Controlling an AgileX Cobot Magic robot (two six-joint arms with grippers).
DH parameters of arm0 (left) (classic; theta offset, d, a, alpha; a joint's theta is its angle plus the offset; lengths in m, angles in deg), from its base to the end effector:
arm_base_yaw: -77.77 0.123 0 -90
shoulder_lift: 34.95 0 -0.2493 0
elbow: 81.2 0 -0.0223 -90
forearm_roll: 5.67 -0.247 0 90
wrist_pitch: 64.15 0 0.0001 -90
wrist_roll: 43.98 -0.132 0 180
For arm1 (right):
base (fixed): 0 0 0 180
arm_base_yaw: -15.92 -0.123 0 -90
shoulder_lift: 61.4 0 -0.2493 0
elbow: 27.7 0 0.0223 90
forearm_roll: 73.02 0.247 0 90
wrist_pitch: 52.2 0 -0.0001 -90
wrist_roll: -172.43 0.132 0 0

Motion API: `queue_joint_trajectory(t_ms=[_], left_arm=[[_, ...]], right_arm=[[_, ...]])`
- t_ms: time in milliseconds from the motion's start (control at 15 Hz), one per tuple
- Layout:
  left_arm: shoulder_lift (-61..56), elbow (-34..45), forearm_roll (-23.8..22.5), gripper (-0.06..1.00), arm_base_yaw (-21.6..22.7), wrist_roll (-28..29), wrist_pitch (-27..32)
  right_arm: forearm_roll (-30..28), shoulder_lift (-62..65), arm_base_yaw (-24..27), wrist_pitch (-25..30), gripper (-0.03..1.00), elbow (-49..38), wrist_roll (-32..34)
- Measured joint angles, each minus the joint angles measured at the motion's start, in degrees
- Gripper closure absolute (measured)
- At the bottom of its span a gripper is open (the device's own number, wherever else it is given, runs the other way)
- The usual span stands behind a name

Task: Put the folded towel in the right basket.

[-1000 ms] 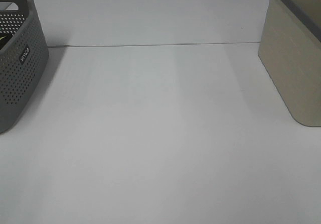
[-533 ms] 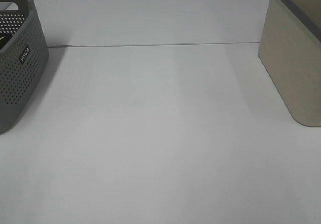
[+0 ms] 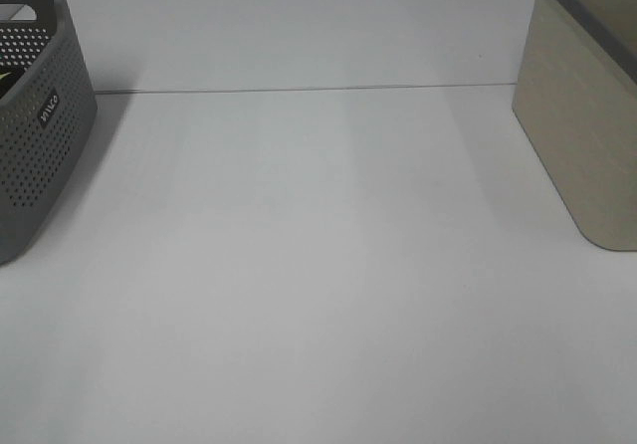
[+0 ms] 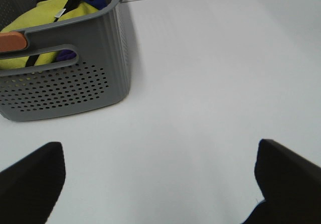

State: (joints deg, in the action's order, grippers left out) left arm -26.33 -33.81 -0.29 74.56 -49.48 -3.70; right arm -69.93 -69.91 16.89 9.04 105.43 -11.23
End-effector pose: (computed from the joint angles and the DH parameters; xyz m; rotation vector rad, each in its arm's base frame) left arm 0.0630 -0.0143 0.2585 0.1585 2.0240 -0.0870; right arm 0.0620 0.0052 0.2595 -0.0510 2.0336 0.0136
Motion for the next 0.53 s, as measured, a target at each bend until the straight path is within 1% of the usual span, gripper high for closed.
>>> queue_joint_trajectory(t_ms=[533], left_arm=[[0.0,0.0,0.0,-0.03,0.0,0.0,0.0]], right_arm=[[0.0,0.0,0.0,0.0,0.23,0.0,0.0]])
